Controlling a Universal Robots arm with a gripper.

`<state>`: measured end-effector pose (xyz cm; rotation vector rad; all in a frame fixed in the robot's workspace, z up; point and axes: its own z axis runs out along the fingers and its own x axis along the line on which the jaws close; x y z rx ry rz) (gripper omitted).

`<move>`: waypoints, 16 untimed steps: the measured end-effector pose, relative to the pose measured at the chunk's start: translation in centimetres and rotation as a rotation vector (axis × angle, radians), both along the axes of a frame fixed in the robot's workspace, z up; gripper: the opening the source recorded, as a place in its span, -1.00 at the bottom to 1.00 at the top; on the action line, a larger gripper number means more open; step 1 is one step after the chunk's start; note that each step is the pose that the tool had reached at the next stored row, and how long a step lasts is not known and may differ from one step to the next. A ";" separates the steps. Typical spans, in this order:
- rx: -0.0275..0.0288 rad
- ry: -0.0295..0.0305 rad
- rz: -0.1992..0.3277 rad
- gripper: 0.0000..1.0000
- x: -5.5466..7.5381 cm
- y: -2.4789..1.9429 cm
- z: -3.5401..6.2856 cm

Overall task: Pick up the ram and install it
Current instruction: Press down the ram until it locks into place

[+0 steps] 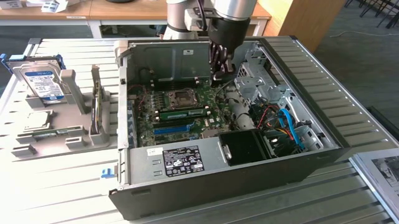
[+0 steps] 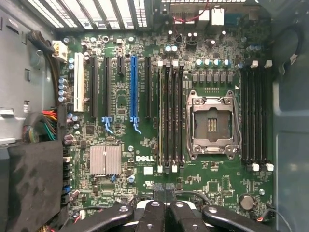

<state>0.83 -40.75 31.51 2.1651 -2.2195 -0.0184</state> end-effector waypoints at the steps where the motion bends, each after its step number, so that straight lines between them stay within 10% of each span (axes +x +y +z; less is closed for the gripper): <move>1: 0.0000 0.0000 0.000 -0.80 0.0 0.00 -0.18; 16: 0.0001 0.0001 0.000 -0.80 0.0 -0.01 -2.90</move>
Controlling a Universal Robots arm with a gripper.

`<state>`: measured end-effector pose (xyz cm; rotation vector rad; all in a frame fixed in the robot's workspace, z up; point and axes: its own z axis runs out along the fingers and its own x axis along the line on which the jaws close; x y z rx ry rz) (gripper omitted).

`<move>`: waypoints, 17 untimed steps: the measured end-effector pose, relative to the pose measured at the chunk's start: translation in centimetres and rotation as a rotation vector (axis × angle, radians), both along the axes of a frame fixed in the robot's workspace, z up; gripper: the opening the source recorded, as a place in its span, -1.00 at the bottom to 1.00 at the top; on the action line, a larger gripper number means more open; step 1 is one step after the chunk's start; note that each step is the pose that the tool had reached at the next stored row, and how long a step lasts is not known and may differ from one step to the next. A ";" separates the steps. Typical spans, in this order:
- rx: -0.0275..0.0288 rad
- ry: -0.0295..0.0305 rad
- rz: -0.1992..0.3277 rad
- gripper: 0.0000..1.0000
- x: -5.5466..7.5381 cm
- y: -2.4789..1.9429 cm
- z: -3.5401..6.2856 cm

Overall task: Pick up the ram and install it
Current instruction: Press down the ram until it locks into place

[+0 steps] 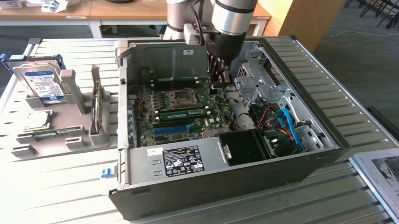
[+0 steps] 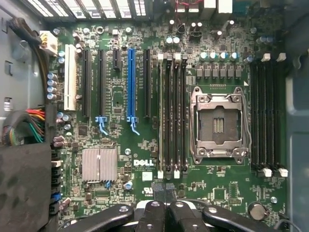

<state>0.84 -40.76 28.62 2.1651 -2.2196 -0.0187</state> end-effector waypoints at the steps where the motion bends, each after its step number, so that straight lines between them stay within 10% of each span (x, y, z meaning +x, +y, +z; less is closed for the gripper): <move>1: 0.0000 0.0000 0.000 -0.80 0.0 0.00 -0.18; 17: 0.0000 0.0000 0.000 -0.80 0.0 0.00 -2.74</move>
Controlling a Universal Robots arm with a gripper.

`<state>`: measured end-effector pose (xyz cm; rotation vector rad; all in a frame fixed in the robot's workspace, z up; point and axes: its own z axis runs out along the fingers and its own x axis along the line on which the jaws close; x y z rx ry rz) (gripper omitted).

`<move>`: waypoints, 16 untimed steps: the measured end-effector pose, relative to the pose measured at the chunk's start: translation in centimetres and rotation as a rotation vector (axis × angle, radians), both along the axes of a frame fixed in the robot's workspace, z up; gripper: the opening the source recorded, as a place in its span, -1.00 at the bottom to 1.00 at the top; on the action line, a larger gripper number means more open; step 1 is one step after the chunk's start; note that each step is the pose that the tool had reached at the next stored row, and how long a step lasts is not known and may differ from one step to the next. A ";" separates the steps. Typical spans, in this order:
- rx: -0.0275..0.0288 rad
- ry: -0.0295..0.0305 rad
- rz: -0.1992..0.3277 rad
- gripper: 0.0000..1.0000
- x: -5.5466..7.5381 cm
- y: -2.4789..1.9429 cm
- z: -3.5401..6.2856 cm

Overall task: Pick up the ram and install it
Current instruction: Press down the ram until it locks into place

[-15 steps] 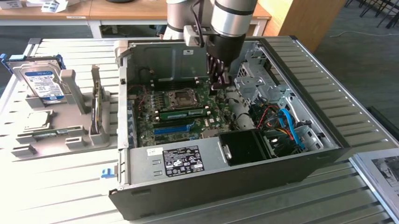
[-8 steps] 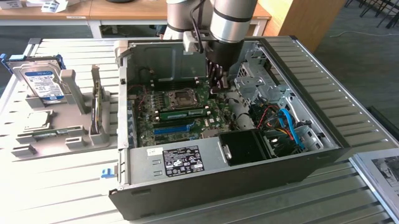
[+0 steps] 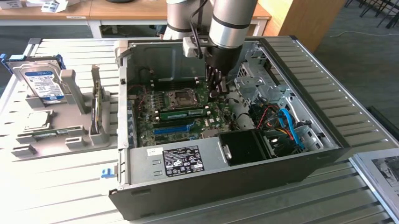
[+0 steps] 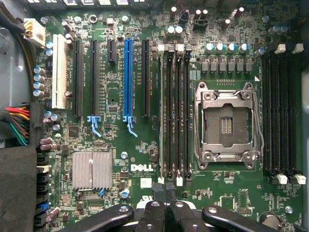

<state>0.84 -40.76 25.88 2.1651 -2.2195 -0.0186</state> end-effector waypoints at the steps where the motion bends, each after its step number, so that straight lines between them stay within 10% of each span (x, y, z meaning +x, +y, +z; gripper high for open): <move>1: 0.0000 0.0000 0.000 -0.80 0.0 0.00 0.00; 16: 0.0001 0.0000 0.000 -0.80 0.0 0.00 -0.84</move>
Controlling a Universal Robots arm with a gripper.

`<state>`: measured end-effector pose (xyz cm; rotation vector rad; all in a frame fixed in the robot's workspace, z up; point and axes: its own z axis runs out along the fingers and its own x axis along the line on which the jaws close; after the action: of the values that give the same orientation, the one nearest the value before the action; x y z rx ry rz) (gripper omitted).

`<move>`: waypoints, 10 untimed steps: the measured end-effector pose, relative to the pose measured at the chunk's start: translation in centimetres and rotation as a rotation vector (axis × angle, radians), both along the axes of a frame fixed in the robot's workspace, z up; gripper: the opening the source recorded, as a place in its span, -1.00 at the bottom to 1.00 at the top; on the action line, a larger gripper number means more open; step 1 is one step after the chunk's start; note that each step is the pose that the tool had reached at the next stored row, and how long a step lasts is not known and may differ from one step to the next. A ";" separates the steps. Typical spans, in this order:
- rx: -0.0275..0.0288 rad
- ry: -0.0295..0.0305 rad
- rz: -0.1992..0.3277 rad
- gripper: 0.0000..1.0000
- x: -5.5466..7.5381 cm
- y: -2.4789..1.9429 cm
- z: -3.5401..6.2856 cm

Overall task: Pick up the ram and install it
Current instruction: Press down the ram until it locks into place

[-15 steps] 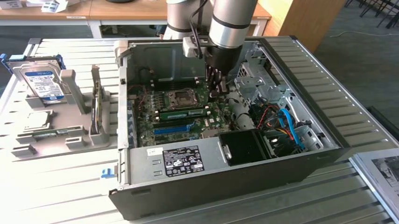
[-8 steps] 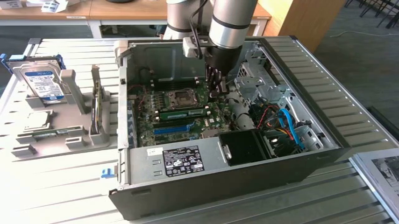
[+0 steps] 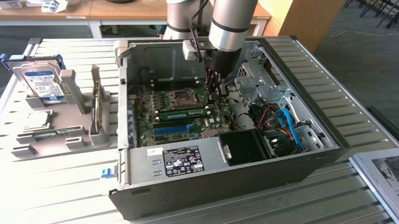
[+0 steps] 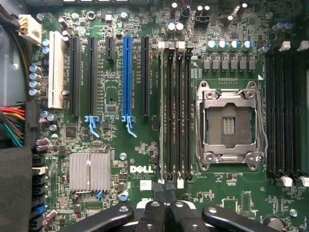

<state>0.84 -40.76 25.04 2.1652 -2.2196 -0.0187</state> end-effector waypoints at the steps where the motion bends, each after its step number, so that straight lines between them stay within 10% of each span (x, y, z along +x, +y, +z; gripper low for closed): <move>1: -0.0001 0.0000 0.000 -0.80 0.0 0.00 -0.11; 10: 0.0000 0.0000 0.000 -0.80 0.0 0.00 -1.06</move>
<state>0.84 -40.76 23.98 2.1652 -2.2196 -0.0187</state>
